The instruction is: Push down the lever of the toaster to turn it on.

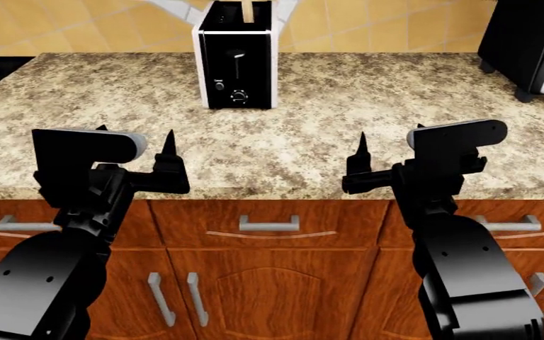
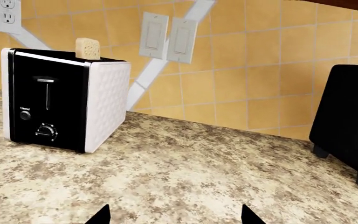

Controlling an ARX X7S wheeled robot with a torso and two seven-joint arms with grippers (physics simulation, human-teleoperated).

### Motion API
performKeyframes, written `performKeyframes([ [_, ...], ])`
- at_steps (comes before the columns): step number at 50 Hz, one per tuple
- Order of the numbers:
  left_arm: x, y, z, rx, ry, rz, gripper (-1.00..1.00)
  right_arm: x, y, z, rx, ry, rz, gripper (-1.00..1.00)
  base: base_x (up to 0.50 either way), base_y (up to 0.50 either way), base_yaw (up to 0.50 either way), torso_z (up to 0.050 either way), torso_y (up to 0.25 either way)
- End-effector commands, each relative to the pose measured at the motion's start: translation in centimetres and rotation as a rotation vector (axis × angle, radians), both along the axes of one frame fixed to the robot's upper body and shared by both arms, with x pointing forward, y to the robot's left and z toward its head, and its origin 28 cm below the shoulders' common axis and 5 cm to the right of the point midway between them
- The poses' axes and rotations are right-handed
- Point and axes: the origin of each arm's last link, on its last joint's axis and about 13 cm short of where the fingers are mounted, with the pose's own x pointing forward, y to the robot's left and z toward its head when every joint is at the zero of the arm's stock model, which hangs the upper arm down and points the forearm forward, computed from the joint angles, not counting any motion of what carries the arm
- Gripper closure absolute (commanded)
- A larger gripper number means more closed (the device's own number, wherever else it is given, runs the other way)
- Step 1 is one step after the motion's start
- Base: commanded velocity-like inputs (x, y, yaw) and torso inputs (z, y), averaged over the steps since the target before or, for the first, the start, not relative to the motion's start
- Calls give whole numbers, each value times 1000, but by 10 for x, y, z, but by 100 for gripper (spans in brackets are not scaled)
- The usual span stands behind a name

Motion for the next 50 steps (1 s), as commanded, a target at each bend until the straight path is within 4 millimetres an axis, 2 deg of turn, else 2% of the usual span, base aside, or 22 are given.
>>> performKeyframes([
  [1,-1,1,1,5,-13,23,-100,1,0,-2,6,7,8,-100,0,500,0,0,0],
  [33,-3,1,-2,7,3,15,-100,-1,1,-7,14,13,20,-100,0,495,0,0,0],
  [41,-3,0,-3,11,6,12,-100,-1,1,-8,13,16,23,-100,39,39,0,0,0],
  [50,-4,1,-3,10,4,13,-100,-1,1,-10,11,22,20,-100,333,0,0,0,0],
])
